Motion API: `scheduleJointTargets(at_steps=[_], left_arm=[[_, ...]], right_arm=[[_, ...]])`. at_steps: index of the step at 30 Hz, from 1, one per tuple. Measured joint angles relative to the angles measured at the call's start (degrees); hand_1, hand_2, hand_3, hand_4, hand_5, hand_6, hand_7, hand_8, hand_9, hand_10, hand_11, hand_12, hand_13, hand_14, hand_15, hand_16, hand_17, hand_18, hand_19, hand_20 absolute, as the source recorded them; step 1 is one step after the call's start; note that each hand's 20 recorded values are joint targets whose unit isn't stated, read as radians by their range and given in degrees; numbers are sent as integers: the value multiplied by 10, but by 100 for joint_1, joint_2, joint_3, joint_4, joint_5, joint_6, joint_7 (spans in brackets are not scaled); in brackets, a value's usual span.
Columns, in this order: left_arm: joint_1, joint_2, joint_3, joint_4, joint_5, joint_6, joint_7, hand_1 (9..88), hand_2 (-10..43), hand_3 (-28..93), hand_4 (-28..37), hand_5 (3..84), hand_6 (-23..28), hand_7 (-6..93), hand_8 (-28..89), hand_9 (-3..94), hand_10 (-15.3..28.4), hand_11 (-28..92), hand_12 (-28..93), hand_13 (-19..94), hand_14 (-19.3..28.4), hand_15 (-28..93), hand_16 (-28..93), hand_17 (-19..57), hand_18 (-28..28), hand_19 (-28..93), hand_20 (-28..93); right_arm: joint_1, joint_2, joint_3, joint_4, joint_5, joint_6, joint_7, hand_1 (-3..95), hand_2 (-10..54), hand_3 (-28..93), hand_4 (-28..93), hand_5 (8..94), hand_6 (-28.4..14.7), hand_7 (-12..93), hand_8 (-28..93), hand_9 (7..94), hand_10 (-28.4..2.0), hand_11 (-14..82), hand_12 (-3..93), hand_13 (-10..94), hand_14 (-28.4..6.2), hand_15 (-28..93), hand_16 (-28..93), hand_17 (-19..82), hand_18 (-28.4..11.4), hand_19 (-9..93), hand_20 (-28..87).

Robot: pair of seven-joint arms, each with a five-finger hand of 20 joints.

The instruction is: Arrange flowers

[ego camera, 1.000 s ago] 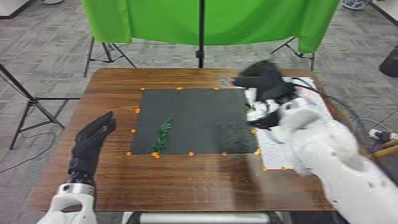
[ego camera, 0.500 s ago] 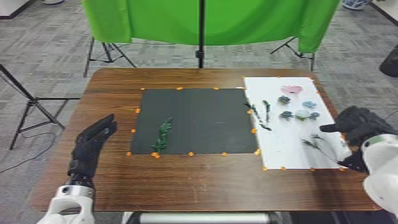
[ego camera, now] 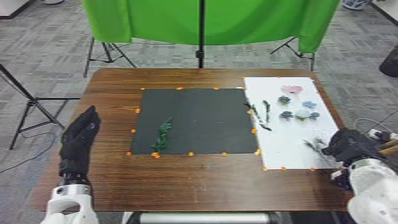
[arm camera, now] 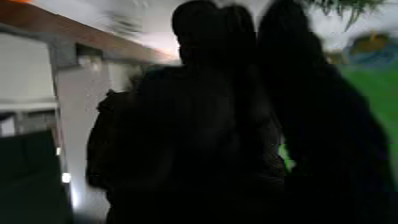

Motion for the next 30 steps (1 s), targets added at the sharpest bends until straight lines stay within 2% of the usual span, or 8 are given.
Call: scheduleJointTargets(at_steps=[2,4,8,14,17,22,27,30], left_arm=[[11,-5,-11,-3,16,-30,-36,321,-95,647,-168,379,18,135,-71,335,101,109,146,274,128,107,38,89,109,18,226],[18,-6,-14,-4,25,-62,-68,320,-95,647,-168,380,17,132,-70,336,101,108,146,275,129,109,38,85,108,17,222],[19,-6,-16,-4,46,-149,-115,322,-95,644,-167,380,16,131,-69,337,102,108,147,275,130,110,37,79,107,17,216],[6,-6,-16,-3,96,-288,-189,319,-95,645,-166,381,16,126,-68,338,101,105,147,276,131,112,38,73,108,17,211],[-4,-6,-16,-3,115,-366,-252,319,-94,643,-165,379,15,122,-67,338,101,102,148,275,133,111,38,70,109,16,210],[-9,-16,-38,-3,164,-562,-400,318,-91,637,-161,380,16,111,-62,337,100,92,149,273,135,102,40,65,109,16,206],[0,-30,-91,-6,182,-713,-550,317,-87,632,-158,379,19,94,-56,336,99,79,153,270,135,89,43,61,110,15,203],[5,-39,-125,-10,212,-863,-646,316,-87,630,-155,378,18,80,-48,334,98,66,158,270,135,79,49,58,111,15,201]], right_arm=[[76,-5,-241,32,-85,528,-15,617,-95,517,-175,809,0,253,178,886,-104,224,403,921,-25,563,321,663,-104,932,532],[215,-23,-441,-10,-68,760,-57,616,-95,521,-173,811,2,254,179,890,-102,224,403,926,-24,561,323,667,-102,932,533],[837,-54,-1079,-245,16,781,-204,617,-95,523,-172,815,1,253,180,896,-101,223,404,930,-23,558,326,670,-102,932,535],[2458,-261,-2715,-314,253,823,-511,615,-95,528,-165,820,2,249,186,904,-100,220,406,935,-22,552,331,677,-98,932,534],[3226,-601,-3409,-107,571,822,-569,613,-95,535,-168,825,1,244,191,911,-99,216,411,936,-21,553,332,682,-97,932,532],[4238,-1333,-4316,625,998,775,-571,602,-95,570,-192,833,1,239,202,920,-97,204,427,937,-22,561,324,686,-96,932,532],[4796,-1937,-4855,1146,1424,668,-470,576,-95,645,-242,842,0,227,220,933,-95,182,449,937,-23,573,302,693,-95,932,529],[4990,-2192,-5095,1258,1741,644,-385,562,-95,685,-266,848,1,222,227,937,-92,176,462,937,-24,576,297,695,-96,932,528]])
